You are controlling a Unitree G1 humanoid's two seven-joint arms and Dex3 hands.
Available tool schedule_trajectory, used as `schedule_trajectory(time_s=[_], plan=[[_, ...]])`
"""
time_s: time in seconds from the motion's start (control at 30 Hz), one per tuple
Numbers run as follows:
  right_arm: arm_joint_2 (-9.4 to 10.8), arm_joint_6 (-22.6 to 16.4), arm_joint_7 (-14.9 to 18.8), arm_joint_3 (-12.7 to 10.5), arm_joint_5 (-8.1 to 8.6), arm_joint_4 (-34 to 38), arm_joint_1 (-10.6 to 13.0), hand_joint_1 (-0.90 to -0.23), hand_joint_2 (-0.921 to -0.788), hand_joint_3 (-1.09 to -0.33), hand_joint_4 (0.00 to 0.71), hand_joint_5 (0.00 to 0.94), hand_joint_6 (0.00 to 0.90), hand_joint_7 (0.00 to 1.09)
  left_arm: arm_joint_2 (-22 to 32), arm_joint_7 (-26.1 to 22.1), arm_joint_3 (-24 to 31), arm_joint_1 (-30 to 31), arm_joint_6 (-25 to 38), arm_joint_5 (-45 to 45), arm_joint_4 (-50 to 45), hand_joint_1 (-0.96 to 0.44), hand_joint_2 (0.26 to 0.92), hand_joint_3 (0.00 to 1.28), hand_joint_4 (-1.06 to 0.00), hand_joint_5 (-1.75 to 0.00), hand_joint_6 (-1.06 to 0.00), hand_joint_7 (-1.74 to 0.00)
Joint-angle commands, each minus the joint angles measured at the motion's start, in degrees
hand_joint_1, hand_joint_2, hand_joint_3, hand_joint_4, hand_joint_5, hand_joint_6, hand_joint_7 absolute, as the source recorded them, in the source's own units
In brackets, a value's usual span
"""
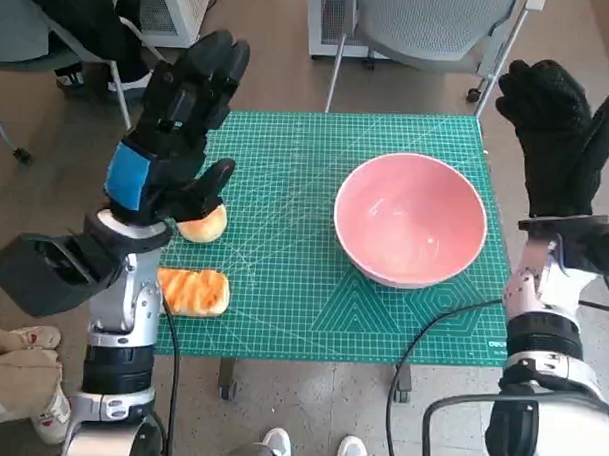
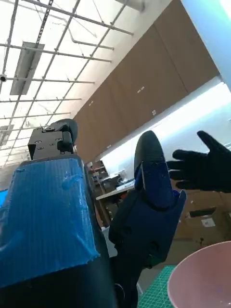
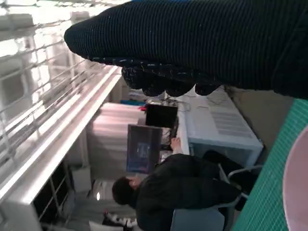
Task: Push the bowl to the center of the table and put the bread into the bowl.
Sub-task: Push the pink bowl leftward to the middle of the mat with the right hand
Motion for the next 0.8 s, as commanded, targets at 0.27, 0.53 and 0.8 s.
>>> schedule_trajectory(time_s=[0.27,0.53,0.8], plan=[[-0.5,4.4,-3.3,-0.3,-2.5,2.2,0.8,-0.631,-0.921,-0.82,0.301,0.007,0.363,0.02,0.3,0.6,0.2,1.8,1.1,-0.5,-2.6,-0.57,0.921,0.52,-0.09,-0.01,0.0,-0.49],[-1.1,6.2,-4.9,0.1,-3.78,2.9,1.3,-0.629,-0.921,-0.825,0.301,0.005,0.358,0.02,0.4,1.6,0.1,2.7,1.9,0.0,-4.4,-0.56,0.921,0.53,-0.09,-0.01,0.0,-0.49],[-1.6,8.6,-5.7,-0.3,-4.81,4.0,1.5,-0.631,-0.921,-0.83,0.298,0.002,0.357,0.02,0.7,2.1,0.2,3.2,2.6,0.1,-5.4,-0.56,0.921,0.54,-0.08,-0.01,0.0,-0.49]])
